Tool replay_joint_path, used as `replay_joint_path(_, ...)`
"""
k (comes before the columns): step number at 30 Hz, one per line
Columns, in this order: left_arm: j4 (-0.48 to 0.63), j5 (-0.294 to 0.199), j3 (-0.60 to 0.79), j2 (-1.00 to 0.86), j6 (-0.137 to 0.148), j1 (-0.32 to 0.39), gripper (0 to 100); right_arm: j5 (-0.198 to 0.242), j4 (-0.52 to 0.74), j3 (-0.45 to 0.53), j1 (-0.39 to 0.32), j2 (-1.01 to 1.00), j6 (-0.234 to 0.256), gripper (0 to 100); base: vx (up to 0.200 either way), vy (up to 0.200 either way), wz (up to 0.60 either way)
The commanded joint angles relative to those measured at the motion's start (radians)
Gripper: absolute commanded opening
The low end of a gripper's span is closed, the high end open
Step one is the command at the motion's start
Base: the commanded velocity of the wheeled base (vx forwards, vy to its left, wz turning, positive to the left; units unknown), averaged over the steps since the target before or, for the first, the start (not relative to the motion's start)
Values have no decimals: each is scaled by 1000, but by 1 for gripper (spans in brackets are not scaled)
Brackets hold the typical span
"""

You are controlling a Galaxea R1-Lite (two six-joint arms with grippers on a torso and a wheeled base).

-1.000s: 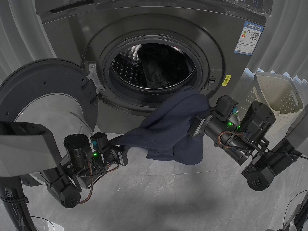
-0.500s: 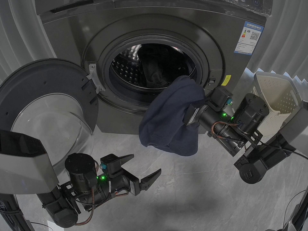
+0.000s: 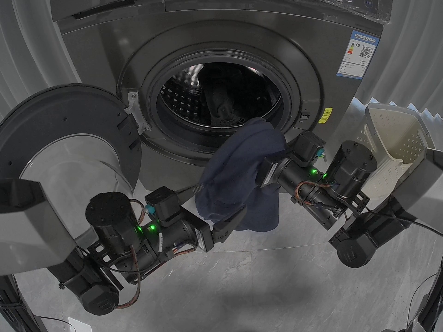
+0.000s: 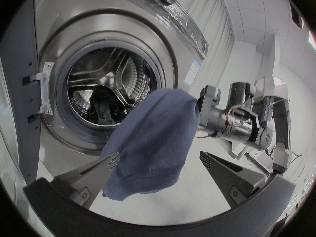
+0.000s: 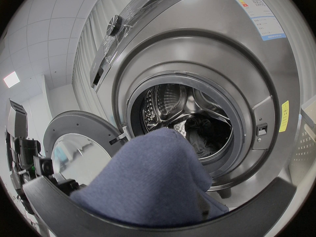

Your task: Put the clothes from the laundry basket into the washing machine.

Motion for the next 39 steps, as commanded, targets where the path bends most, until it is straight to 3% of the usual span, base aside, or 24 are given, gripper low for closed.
replay_joint_path(1,-3,-3,-4,95,22,-7,100,-25,7,-13,27,1,0,0,0,0,0)
replay_joint_path(11,0,-8,-196,218,25,3,100,-34,14,-6,77,-13,2,0,0,0,0)
replay_joint_path(25,2,-3,-283,308,24,18,100,-50,14,-9,104,-13,8,0,0,0,0)
replay_joint_path(34,2,46,-397,376,17,41,100,-59,13,6,115,-31,17,0,0,0,0)
replay_joint_path(35,0,46,-395,377,17,41,0,-62,13,4,116,-31,19,0,0,0,0)
replay_joint_path(39,0,47,-397,382,17,39,0,-65,13,4,118,-31,20,0,0,0,0)
